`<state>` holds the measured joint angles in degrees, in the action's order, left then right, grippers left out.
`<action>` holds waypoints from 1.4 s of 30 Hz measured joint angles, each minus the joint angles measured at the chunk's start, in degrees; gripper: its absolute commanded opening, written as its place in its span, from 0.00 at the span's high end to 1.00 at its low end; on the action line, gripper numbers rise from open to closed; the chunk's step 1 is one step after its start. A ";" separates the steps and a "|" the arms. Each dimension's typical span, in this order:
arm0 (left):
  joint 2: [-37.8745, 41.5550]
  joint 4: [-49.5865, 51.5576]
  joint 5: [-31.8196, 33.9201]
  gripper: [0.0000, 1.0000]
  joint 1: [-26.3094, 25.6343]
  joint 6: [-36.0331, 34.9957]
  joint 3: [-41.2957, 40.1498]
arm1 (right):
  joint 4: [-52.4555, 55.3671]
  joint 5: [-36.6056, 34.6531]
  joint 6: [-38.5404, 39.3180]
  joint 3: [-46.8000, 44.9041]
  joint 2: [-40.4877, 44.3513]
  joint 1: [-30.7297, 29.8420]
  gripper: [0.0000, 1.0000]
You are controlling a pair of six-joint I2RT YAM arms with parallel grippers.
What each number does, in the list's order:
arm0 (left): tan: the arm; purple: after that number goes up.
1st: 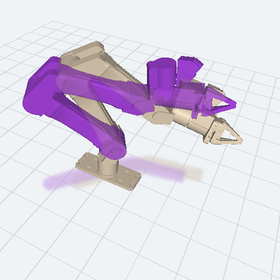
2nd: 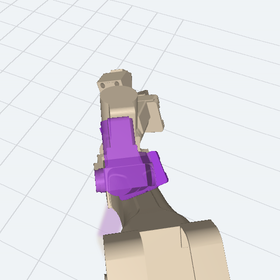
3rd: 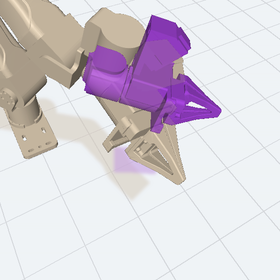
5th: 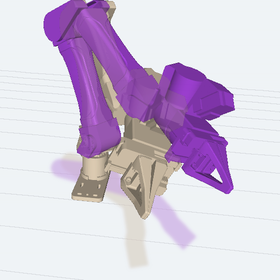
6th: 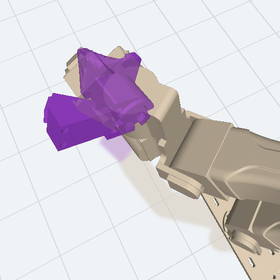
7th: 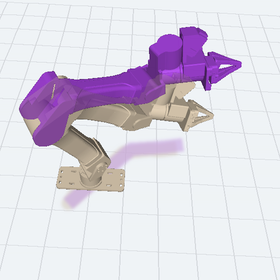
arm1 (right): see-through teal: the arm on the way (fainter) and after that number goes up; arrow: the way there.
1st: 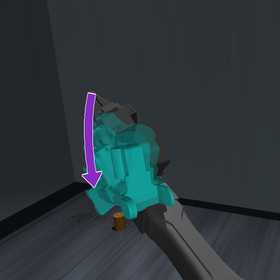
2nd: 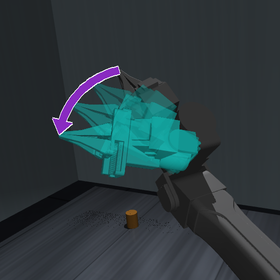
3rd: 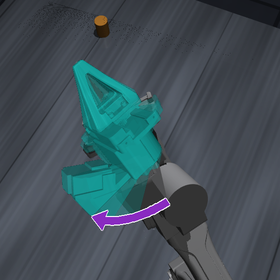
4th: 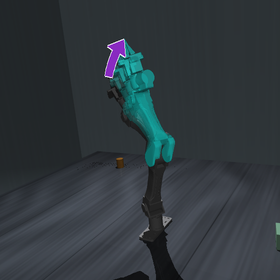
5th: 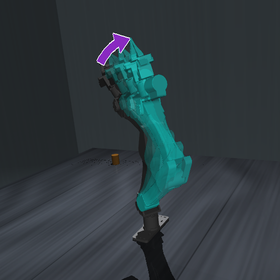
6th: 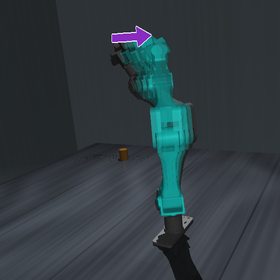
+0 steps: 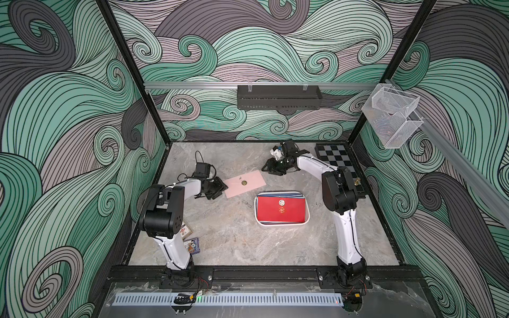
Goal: Put the sealed envelopes into the storage box
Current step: Pick up the envelope from the center of the board.
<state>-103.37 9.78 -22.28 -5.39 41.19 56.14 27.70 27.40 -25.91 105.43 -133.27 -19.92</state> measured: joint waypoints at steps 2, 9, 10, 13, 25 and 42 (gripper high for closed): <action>-0.44 -0.07 0.00 0.53 0.00 -0.22 0.48 | 0.22 -0.04 0.00 2.45 -2.93 -0.24 0.47; -2.34 -0.92 -1.81 0.53 0.22 -0.55 2.14 | 1.44 1.27 -0.17 6.29 -6.62 -2.27 0.47; -2.71 -1.53 -2.43 0.53 0.31 -0.52 2.25 | 1.55 1.53 -0.17 6.29 -6.62 -2.58 0.47; -3.04 -2.38 -3.28 0.53 0.50 -0.50 2.25 | 1.99 2.05 -0.50 6.43 -6.62 -3.30 0.47; -3.19 -3.54 -5.01 0.53 1.27 0.02 1.68 | 1.09 7.28 -6.58 8.31 -6.71 -2.25 0.47; -3.65 -7.13 -6.34 0.53 1.51 0.44 0.72 | -13.55 20.13 -19.71 -5.60 0.22 -2.78 0.50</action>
<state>-107.02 2.66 -28.62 -3.88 41.63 56.86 14.15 47.53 -45.63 99.83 -133.05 -22.70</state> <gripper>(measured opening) 0.467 0.514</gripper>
